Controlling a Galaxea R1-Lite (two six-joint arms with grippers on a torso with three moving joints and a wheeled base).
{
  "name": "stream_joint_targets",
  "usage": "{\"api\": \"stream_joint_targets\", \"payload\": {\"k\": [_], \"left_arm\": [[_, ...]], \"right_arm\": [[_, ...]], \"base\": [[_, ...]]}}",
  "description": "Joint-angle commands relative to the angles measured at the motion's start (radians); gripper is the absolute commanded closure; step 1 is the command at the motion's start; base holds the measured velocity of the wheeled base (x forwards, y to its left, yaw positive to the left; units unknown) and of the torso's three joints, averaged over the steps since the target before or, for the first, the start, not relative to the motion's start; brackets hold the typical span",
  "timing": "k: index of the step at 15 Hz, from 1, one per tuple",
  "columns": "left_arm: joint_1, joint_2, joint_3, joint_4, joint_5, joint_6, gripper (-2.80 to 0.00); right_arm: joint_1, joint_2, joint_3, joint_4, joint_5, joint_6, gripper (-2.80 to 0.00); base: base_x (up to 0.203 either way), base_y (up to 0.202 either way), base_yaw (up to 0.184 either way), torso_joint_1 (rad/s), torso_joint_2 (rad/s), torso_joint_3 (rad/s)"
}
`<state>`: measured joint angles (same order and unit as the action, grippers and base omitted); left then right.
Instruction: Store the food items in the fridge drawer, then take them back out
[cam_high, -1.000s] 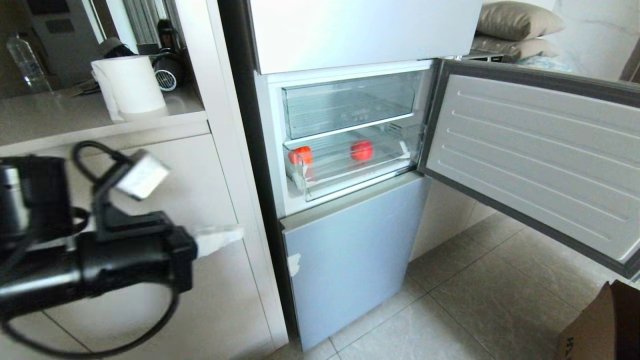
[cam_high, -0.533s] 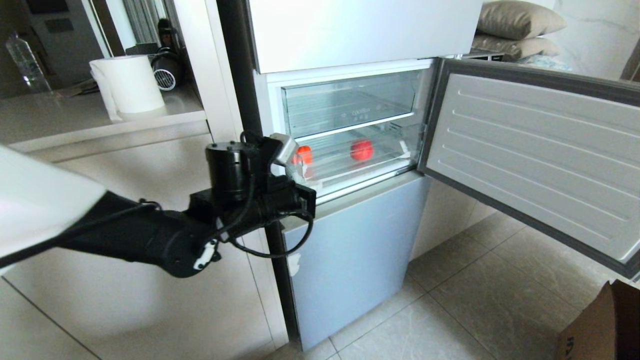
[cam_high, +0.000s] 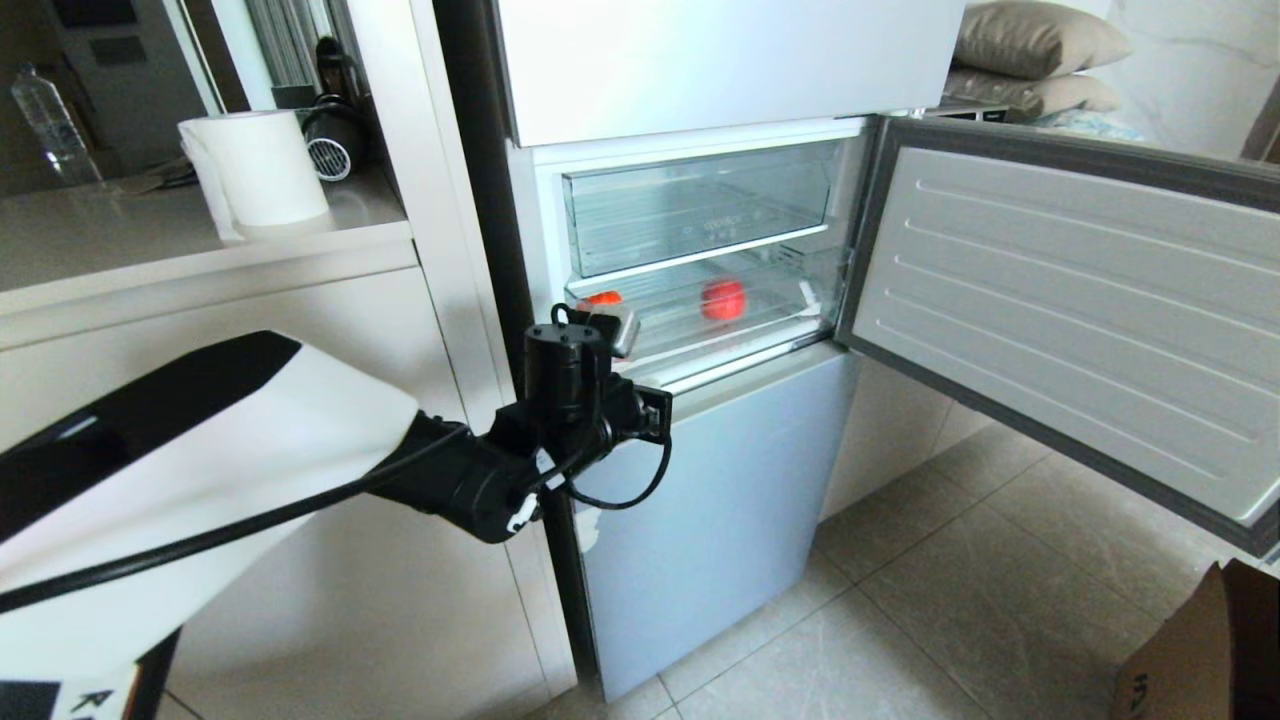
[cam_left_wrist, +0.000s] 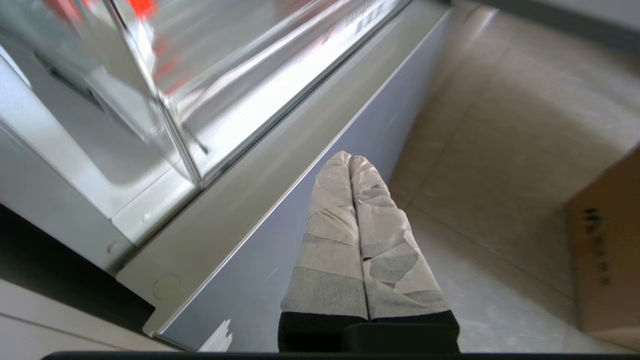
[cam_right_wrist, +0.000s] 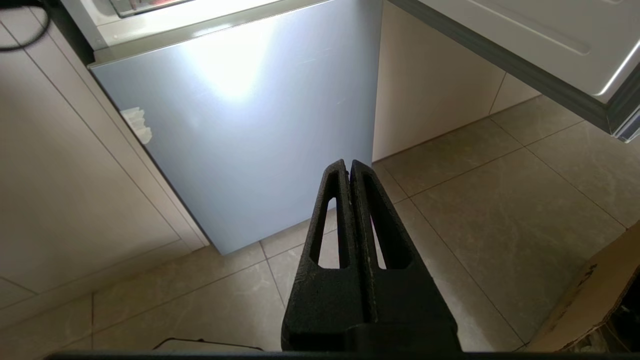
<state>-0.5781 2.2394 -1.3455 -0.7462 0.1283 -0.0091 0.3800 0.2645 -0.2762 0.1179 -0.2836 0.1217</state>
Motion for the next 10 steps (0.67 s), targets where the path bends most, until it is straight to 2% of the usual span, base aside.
{"api": "stream_joint_targets", "payload": {"k": [1,4,8,10], "left_arm": [[0.005,0.079,-0.068,-0.005,0.056,-0.003,0.00],[0.010,0.149,-0.171,-0.004,0.095,-0.007,0.00],[0.024,0.276,-0.358,-0.004,0.191,-0.006,0.00],[0.043,0.317,-0.405,-0.005,0.210,-0.003,0.00]], "right_arm": [[0.000,0.006,0.003,0.000,-0.002,0.001,0.00],[0.000,0.006,0.003,0.000,-0.002,0.001,0.00],[0.000,0.006,0.004,-0.001,-0.039,0.002,0.00],[0.000,0.006,0.009,-0.001,-0.039,0.003,0.00]], "base": [[0.000,0.000,0.000,0.000,0.00,0.000],[0.000,0.000,0.000,0.000,0.00,0.000],[0.000,0.000,0.000,0.000,0.00,0.000],[0.000,0.000,0.000,0.000,0.00,0.000]]}}
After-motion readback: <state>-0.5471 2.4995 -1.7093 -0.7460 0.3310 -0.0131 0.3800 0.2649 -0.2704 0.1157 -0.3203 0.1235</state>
